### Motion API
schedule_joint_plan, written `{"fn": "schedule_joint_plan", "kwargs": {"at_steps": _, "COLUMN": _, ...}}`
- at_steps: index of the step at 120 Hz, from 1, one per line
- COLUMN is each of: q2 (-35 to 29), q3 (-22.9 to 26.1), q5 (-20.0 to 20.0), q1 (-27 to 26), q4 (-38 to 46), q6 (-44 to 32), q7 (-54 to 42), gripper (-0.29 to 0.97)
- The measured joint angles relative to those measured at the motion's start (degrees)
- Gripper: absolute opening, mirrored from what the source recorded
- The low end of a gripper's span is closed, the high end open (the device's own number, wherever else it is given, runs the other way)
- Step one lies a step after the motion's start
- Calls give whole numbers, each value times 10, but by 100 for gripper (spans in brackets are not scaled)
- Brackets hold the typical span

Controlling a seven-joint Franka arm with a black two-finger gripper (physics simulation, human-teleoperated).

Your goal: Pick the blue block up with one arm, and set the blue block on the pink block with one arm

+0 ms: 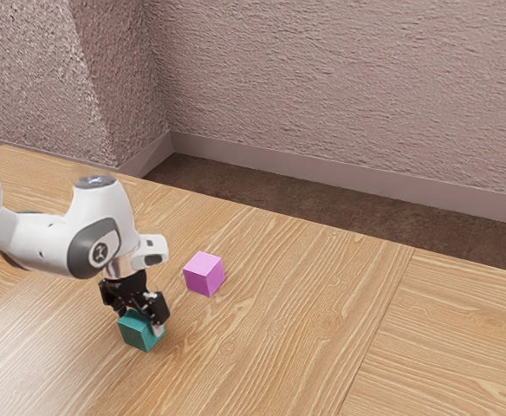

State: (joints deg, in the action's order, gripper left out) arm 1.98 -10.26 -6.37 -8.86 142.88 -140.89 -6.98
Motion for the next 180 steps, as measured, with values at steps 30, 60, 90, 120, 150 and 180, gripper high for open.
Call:
{"fn": "schedule_joint_plan", "kwargs": {"at_steps": 30, "q2": 11, "q3": 0, "q5": -8, "q1": 12, "q4": 0, "q6": -4, "q7": 0, "gripper": 64}}
{"fn": "schedule_joint_plan", "kwargs": {"at_steps": 60, "q2": 8, "q3": -2, "q5": -12, "q1": 10, "q4": -2, "q6": -5, "q7": 6, "gripper": 32}}
{"fn": "schedule_joint_plan", "kwargs": {"at_steps": 90, "q2": -32, "q3": -3, "q5": 0, "q1": 8, "q4": -38, "q6": 4, "q7": 9, "gripper": 37}}
{"fn": "schedule_joint_plan", "kwargs": {"at_steps": 120, "q2": 52, "q3": -14, "q5": 23, "q1": 12, "q4": -250, "q6": 134, "q7": -3, "gripper": 37}}
{"fn": "schedule_joint_plan", "kwargs": {"at_steps": 150, "q2": 135, "q3": -11, "q5": 22, "q1": 15, "q4": -345, "q6": 207, "q7": -17, "gripper": 37}}
{"fn": "schedule_joint_plan", "kwargs": {"at_steps": 180, "q2": 178, "q3": -2, "q5": 11, "q1": 14, "q4": -405, "q6": 229, "q7": -29, "gripper": 36}}
